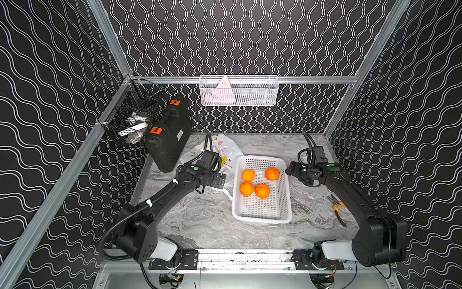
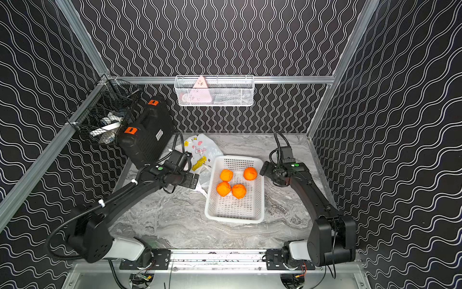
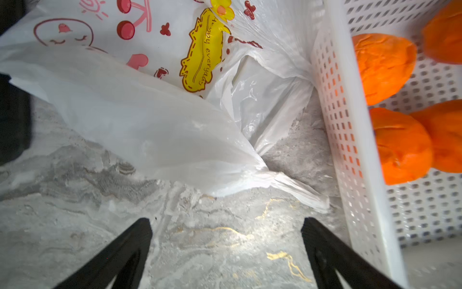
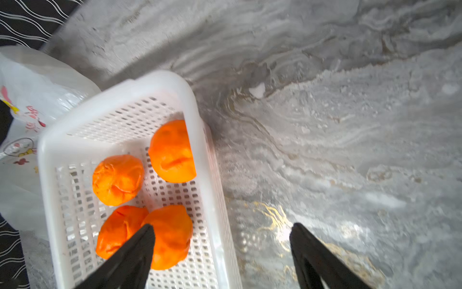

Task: Place the oranges into plastic bags & tie knots
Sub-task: Open the plastic bag at the center of the board.

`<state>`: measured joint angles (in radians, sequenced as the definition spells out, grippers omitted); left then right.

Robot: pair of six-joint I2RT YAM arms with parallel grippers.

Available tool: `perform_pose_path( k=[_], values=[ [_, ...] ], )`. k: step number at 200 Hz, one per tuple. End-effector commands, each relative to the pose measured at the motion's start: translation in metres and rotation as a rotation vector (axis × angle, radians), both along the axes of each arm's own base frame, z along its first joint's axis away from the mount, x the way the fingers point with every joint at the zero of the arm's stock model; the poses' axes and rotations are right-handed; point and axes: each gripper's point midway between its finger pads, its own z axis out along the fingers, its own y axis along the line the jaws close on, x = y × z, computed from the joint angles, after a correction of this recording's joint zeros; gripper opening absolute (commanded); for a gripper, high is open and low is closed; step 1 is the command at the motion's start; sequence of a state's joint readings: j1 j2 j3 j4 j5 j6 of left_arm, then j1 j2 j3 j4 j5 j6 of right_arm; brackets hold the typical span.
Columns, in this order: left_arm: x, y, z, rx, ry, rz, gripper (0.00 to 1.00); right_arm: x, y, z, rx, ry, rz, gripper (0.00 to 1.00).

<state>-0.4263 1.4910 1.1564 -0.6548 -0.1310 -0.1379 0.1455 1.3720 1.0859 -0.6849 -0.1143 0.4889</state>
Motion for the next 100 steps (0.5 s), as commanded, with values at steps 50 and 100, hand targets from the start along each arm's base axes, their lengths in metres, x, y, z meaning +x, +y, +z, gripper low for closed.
perform_pose_path(
  k=[50,100],
  values=[
    [0.076,-0.026,-0.041,0.234,-0.025,-0.26,0.98,-0.016,0.015,-0.029,0.028,0.177,0.081,0.87],
    [0.098,-0.021,-0.071,0.327,-0.027,-0.299,0.86,0.012,0.028,-0.037,0.027,0.166,0.11,0.79]
  ],
)
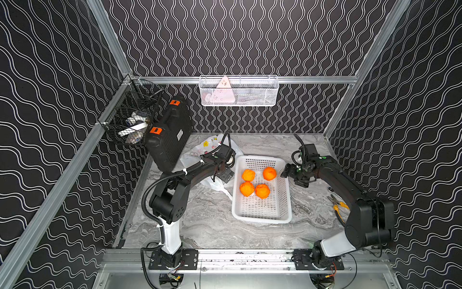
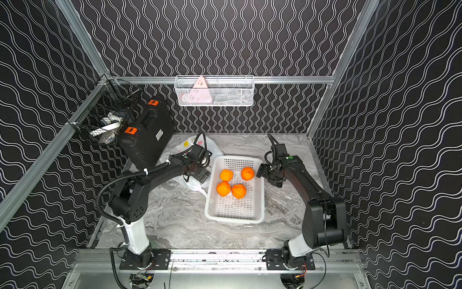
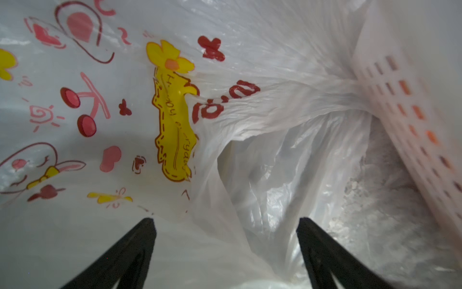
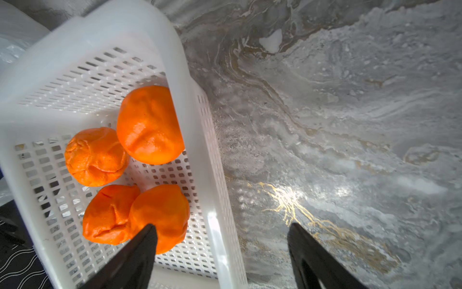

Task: Place the oranges into plastic bags & tie knots
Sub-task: Open the plastic bag at the center of the board, then move the basket to the center of the board.

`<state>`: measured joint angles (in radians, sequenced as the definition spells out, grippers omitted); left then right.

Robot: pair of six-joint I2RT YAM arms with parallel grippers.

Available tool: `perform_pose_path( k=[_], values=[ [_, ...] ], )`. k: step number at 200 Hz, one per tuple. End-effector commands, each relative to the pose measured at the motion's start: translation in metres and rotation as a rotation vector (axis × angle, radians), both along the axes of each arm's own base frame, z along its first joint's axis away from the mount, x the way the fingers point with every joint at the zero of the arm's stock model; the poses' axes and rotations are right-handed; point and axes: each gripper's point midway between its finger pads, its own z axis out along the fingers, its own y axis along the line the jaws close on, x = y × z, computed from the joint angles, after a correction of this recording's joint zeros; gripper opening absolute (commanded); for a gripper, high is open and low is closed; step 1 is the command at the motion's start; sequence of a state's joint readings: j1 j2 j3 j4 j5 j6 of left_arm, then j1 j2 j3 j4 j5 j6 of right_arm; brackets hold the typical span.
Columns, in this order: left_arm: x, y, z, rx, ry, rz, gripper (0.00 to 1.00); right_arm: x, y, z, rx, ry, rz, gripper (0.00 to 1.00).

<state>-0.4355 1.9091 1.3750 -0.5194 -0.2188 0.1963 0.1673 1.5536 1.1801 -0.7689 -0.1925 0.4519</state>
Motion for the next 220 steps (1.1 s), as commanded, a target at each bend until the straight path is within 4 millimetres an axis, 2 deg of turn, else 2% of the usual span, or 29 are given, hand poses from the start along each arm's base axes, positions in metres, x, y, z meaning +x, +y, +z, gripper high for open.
perform_pose_path(
  k=[1,24,49,83,97,139,152,165,189,220],
  values=[
    [0.017,0.005,-0.004,0.066,-0.048,-0.039,0.86,0.009,0.007,-0.005,0.0,-0.004,0.023,0.78],
    [0.025,0.003,-0.006,0.059,-0.069,-0.021,0.68,0.011,0.006,-0.016,-0.015,0.016,0.013,0.7],
    [0.028,0.004,0.008,0.043,-0.102,0.007,0.35,0.013,0.001,-0.024,-0.039,0.026,-0.018,0.6],
    [0.017,0.008,0.031,0.01,-0.096,0.043,0.0,0.015,-0.009,-0.032,-0.094,0.043,-0.062,0.44],
    [0.012,0.013,0.043,-0.006,-0.101,0.089,0.0,0.014,-0.02,-0.034,-0.156,0.06,-0.088,0.39],
    [0.002,0.03,0.074,0.013,-0.12,0.186,0.0,0.008,-0.066,-0.026,-0.384,0.087,-0.148,0.39],
    [-0.001,0.034,0.08,0.02,-0.123,0.206,0.0,0.005,-0.081,-0.021,-0.441,0.091,-0.161,0.43],
    [-0.005,0.034,0.084,0.002,-0.117,0.222,0.0,0.003,-0.091,-0.016,-0.471,0.091,-0.163,0.55],
    [-0.013,0.034,0.09,-0.025,-0.089,0.266,0.0,0.005,-0.086,0.005,-0.425,0.05,-0.154,0.7],
    [-0.02,0.031,0.1,-0.027,-0.073,0.328,0.0,0.007,-0.045,0.058,-0.256,-0.089,-0.104,0.8]
  ],
)
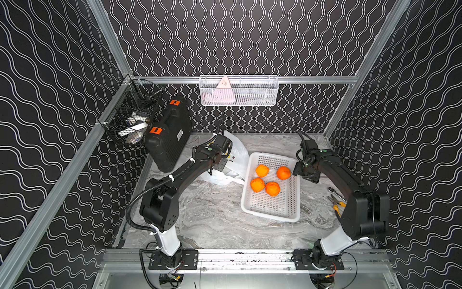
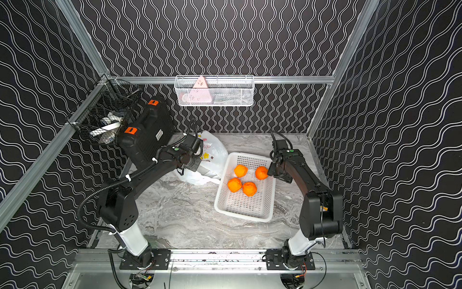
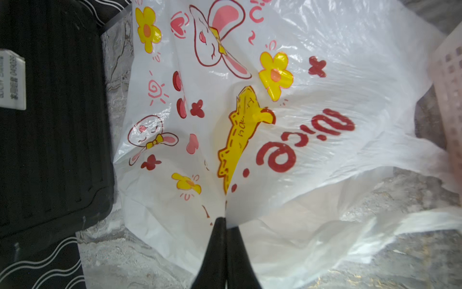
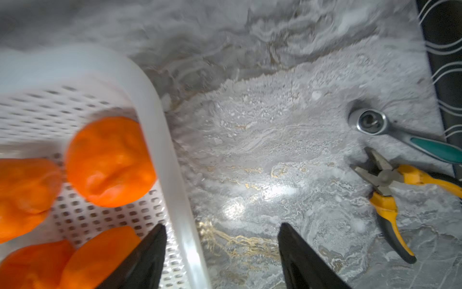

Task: Place the oranges into plastic bags & tie knots
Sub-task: Move the basket to the center of the board.

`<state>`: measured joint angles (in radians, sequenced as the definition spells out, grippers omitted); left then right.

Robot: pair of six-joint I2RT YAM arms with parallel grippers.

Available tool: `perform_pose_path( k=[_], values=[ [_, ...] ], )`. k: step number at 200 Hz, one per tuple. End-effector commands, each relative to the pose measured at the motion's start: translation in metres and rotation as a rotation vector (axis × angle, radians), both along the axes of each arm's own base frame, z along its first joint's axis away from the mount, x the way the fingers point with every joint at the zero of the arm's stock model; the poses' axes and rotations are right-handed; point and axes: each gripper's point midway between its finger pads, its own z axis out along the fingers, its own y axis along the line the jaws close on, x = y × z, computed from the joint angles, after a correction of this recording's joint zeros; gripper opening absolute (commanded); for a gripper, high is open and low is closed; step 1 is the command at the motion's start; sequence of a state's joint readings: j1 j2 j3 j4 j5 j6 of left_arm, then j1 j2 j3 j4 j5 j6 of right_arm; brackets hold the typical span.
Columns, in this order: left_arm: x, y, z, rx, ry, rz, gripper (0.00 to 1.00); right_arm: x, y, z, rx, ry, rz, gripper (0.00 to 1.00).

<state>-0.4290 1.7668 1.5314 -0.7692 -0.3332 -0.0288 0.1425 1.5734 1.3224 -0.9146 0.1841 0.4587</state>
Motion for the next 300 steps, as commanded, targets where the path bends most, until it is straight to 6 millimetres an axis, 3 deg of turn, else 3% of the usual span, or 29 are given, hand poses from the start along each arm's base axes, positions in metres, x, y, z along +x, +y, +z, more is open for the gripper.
perform_pose_path(
  k=[1,16,34,51,68,82,120,153,175,222,249,269,285,300],
  values=[
    [-0.013,0.003,0.007,0.005,0.03,0.077,0.0,-0.006,0.028,0.031,0.095,-0.061,0.067,0.8],
    [-0.021,0.004,0.01,0.056,0.051,0.092,0.0,-0.008,0.058,0.047,0.179,-0.101,0.131,0.81],
    [-0.032,0.019,0.018,0.119,0.061,0.135,0.0,-0.014,0.096,0.053,0.243,-0.1,0.202,0.81],
    [-0.041,0.038,0.031,0.184,0.028,0.166,0.0,-0.019,0.122,0.041,0.265,-0.066,0.247,0.79],
    [-0.048,0.064,0.042,0.224,0.003,0.232,0.0,-0.024,0.133,0.021,0.267,-0.009,0.26,0.79],
    [-0.053,0.082,0.047,0.217,-0.014,0.283,0.0,-0.026,0.132,0.003,0.253,0.031,0.253,0.78],
    [-0.058,0.089,0.067,0.188,-0.062,0.325,0.0,-0.022,0.118,-0.025,0.162,0.087,0.246,0.8],
    [-0.05,0.114,0.102,0.191,-0.155,0.406,0.0,-0.017,0.098,-0.043,0.075,0.137,0.217,0.8],
    [-0.045,0.116,0.121,0.172,-0.217,0.428,0.0,-0.015,0.081,-0.036,-0.009,0.133,0.193,0.79],
    [-0.049,0.095,0.115,0.115,-0.19,0.395,0.0,-0.007,0.076,-0.009,-0.033,0.073,0.195,0.79],
    [-0.054,0.108,0.149,0.151,-0.283,0.426,0.0,-0.007,0.071,0.002,-0.063,0.052,0.203,0.8],
    [-0.051,0.11,0.167,0.141,-0.334,0.432,0.0,-0.005,0.069,-0.006,-0.059,0.061,0.22,0.8],
    [-0.047,0.102,0.161,0.111,-0.315,0.411,0.0,-0.001,0.083,-0.02,0.014,0.086,0.288,0.78],
    [-0.045,0.095,0.149,0.084,-0.276,0.395,0.0,0.005,0.11,-0.027,0.125,0.067,0.405,0.77]
  ],
)
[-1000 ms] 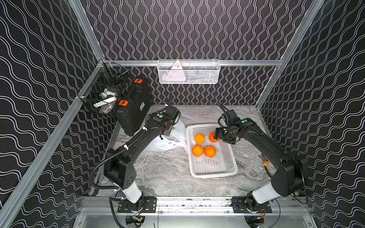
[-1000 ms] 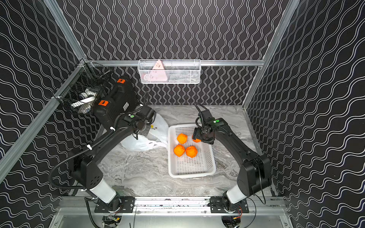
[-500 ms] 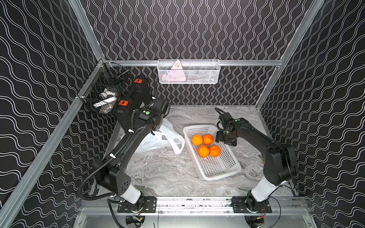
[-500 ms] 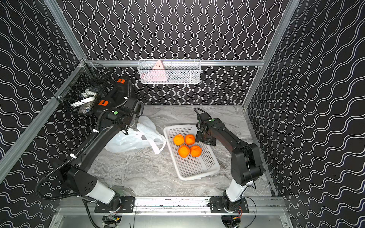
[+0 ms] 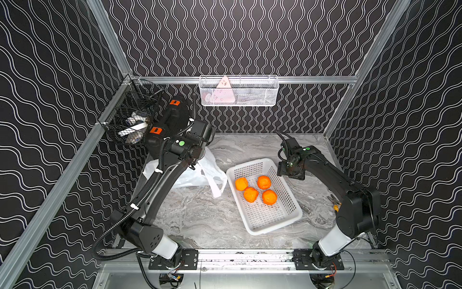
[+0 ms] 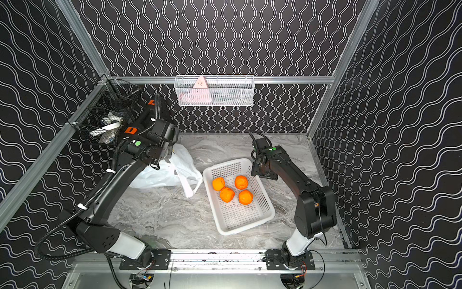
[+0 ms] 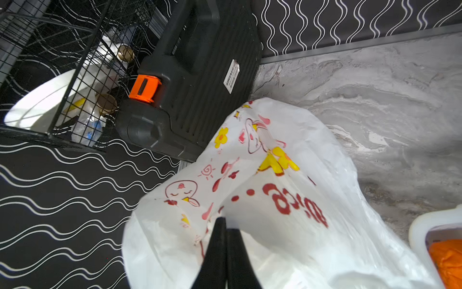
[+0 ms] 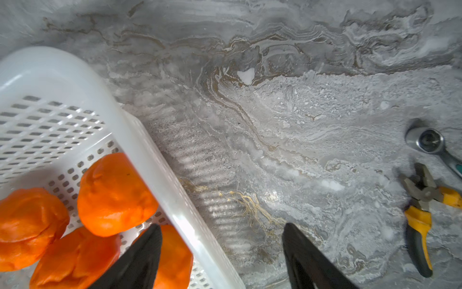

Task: Place the oranges into plastic bags & tie knots
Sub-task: Move the basket to the center of the board.

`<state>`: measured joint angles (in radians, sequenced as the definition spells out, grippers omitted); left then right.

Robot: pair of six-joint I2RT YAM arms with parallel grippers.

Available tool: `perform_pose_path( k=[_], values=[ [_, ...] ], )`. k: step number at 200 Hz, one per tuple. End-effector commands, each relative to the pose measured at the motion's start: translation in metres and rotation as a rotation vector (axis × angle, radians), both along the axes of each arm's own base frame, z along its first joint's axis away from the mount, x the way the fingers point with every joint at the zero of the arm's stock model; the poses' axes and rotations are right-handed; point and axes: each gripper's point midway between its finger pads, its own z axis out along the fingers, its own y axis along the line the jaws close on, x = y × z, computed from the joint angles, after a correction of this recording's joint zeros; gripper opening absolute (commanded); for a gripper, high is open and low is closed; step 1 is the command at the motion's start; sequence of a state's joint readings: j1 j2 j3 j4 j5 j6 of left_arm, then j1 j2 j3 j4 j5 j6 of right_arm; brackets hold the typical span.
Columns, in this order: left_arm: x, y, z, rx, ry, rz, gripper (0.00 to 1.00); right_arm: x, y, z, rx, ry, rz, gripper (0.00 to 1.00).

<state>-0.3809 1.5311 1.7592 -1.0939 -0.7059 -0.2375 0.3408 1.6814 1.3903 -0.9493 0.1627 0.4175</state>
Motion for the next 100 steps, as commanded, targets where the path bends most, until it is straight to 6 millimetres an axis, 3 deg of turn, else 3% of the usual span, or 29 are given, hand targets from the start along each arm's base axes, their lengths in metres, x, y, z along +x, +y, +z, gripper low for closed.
perform_pose_path(
  k=[1,23,41,63,100],
  values=[
    [0.003,-0.007,-0.012,-0.033,0.029,-0.008,0.0,0.007,0.035,-0.01,0.147,0.003,0.16,0.77],
    [0.004,-0.016,-0.025,-0.071,0.057,-0.035,0.0,0.018,0.049,-0.019,0.197,-0.013,0.209,0.77],
    [0.004,-0.021,-0.033,-0.087,0.089,-0.053,0.0,0.028,0.047,-0.028,0.167,-0.005,0.22,0.67],
    [0.0,-0.027,-0.043,-0.112,0.124,-0.082,0.0,0.038,0.028,-0.037,0.073,0.017,0.176,0.46],
    [-0.019,-0.042,-0.068,-0.155,0.199,-0.129,0.0,0.044,-0.014,-0.025,-0.011,-0.018,0.083,0.23]
  ],
)
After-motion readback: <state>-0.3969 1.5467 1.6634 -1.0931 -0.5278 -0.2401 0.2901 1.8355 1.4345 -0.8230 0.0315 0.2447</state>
